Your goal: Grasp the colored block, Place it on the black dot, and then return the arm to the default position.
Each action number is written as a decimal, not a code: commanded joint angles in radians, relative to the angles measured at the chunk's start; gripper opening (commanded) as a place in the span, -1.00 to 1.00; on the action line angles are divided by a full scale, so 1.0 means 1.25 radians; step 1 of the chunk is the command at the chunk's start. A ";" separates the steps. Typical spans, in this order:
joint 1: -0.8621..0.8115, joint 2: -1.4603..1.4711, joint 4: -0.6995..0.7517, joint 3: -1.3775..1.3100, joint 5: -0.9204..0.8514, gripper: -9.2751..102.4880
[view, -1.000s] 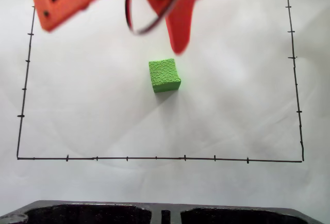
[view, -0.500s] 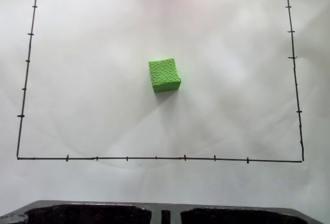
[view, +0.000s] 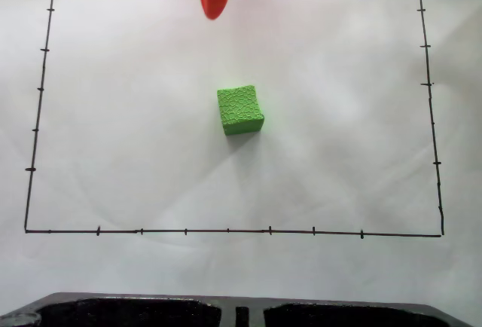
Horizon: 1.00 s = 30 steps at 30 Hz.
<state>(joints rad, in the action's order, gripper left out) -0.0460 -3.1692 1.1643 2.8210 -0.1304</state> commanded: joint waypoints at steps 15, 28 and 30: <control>-0.052 -0.077 -0.253 0.173 0.088 -0.84; -0.039 -0.080 -0.216 0.177 0.150 -0.83; -0.040 -0.080 -0.216 0.177 0.151 -0.83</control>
<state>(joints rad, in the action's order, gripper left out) -0.0905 -3.2520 0.8928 3.0465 0.0522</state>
